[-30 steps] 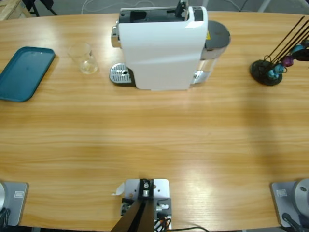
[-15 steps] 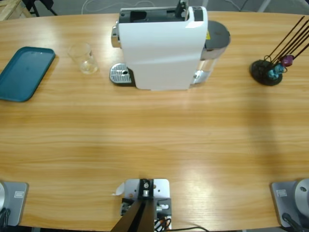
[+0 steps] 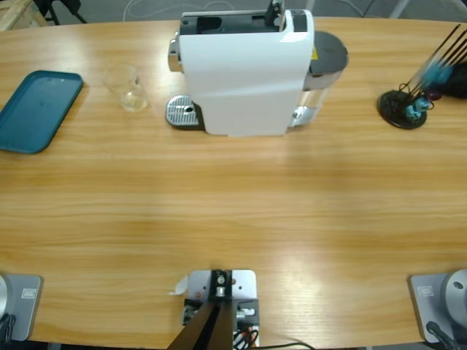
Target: Pour coffee
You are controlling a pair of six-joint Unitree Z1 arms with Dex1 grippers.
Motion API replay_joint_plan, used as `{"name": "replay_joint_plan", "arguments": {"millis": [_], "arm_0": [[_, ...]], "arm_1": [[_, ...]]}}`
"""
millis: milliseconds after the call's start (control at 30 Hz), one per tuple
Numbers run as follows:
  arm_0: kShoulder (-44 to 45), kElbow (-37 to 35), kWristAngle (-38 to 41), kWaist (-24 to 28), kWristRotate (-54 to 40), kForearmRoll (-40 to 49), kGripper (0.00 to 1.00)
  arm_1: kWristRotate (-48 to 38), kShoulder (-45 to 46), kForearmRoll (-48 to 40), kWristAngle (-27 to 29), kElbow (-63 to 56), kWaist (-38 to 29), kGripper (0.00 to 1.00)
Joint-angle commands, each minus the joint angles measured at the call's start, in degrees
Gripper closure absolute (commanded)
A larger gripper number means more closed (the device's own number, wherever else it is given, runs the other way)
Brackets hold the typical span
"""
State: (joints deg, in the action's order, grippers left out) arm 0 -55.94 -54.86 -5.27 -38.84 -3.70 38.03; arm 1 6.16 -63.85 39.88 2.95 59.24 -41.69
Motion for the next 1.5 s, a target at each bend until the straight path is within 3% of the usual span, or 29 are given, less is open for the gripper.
{"name": "replay_joint_plan", "arguments": {"millis": [33,267,567,733,1067,1500], "arm_0": [[0.39,1.86,0.87,-0.73,-0.35,-0.16,0.041],[0.02,1.95,0.87,-0.71,-0.35,-0.23,0.041],[-1.03,1.95,0.96,-0.80,-0.35,-0.32,0.046],[-1.28,1.95,0.87,-0.80,-0.35,-0.32,0.046],[-1.03,1.98,0.85,-0.80,-0.35,-0.30,0.046],[-0.84,2.11,0.78,-0.80,-0.51,-0.32,0.046]], "arm_1": [[14.42,-5.42,6.77,4.47,2.52,-11.08,1.000],[26.94,-11.20,0.67,3.47,8.76,-13.16,1.000],[32.25,-29.85,-3.28,-0.14,26.11,-13.16,1.000],[34.86,-35.36,-8.29,-3.56,28.39,-11.87,1.000],[39.07,-39.80,-10.61,-5.95,32.17,-3.93,1.000],[39.70,-43.18,-10.35,-6.75,35.39,-3.70,1.000]]}}
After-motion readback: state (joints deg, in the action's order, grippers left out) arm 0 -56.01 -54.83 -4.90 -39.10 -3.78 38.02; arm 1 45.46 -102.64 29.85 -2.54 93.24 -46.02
